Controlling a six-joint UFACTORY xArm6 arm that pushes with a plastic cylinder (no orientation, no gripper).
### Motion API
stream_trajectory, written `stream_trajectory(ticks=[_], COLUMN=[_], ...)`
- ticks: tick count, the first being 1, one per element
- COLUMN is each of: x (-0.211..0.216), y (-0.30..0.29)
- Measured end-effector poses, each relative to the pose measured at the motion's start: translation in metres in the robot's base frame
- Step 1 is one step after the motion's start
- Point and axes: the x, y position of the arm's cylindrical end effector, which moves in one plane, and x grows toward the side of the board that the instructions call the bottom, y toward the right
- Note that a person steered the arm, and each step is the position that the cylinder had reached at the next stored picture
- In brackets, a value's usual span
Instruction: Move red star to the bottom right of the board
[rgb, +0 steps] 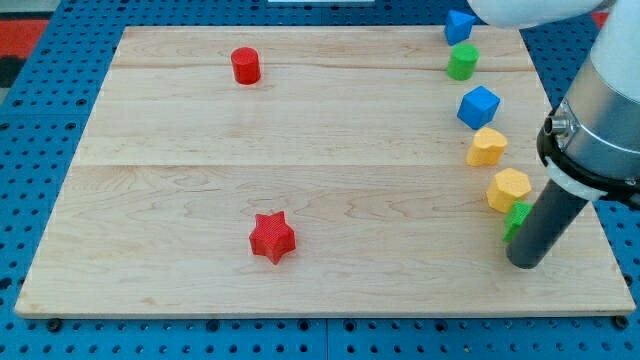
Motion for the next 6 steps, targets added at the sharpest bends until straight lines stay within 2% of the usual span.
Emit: stream_trajectory(ticks=[1,2,3,5,6], x=[0.007,0.050,0.051,0.036,-0.006], y=[-0.002,-0.036,-0.049,-0.303,-0.371])
